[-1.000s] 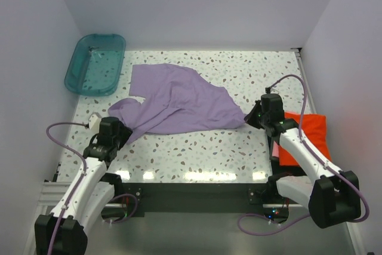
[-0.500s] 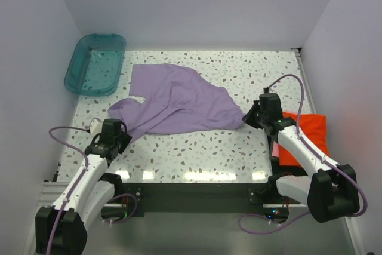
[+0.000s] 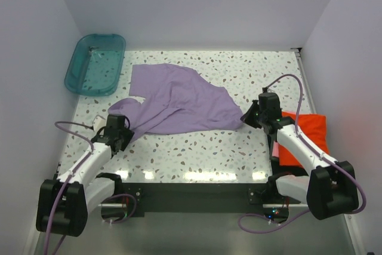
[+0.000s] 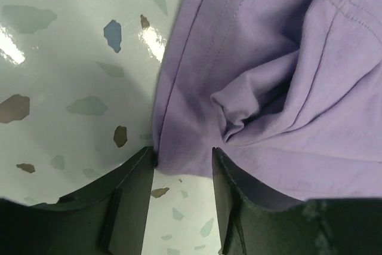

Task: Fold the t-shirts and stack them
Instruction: Flatten the tshirt out

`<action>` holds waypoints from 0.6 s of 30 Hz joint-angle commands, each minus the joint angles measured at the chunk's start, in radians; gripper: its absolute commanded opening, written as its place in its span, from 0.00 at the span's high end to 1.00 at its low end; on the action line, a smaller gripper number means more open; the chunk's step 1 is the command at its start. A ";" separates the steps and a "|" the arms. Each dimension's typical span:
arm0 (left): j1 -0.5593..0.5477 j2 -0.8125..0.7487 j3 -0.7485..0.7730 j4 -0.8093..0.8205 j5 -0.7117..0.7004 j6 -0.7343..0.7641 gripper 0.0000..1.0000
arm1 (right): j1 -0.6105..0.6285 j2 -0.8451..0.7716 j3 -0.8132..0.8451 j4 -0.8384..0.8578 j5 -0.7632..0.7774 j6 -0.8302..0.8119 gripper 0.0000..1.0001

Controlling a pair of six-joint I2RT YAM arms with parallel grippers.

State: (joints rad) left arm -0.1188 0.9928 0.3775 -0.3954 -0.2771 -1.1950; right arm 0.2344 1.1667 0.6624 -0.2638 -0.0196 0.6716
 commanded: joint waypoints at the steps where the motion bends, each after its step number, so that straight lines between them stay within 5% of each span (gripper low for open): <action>1: 0.002 0.069 0.004 0.000 -0.039 -0.011 0.53 | -0.004 0.004 0.020 0.049 -0.020 0.017 1.00; 14: -0.002 0.188 0.023 0.020 -0.039 0.077 1.00 | -0.004 -0.007 0.013 0.063 -0.071 0.031 1.00; 18: -0.001 0.117 0.106 -0.052 -0.040 0.136 1.00 | -0.004 -0.028 0.064 0.018 -0.054 0.026 1.00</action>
State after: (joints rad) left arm -0.1200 1.1431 0.4412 -0.3397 -0.3176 -1.1301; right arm 0.2344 1.1702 0.6640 -0.2493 -0.0715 0.6857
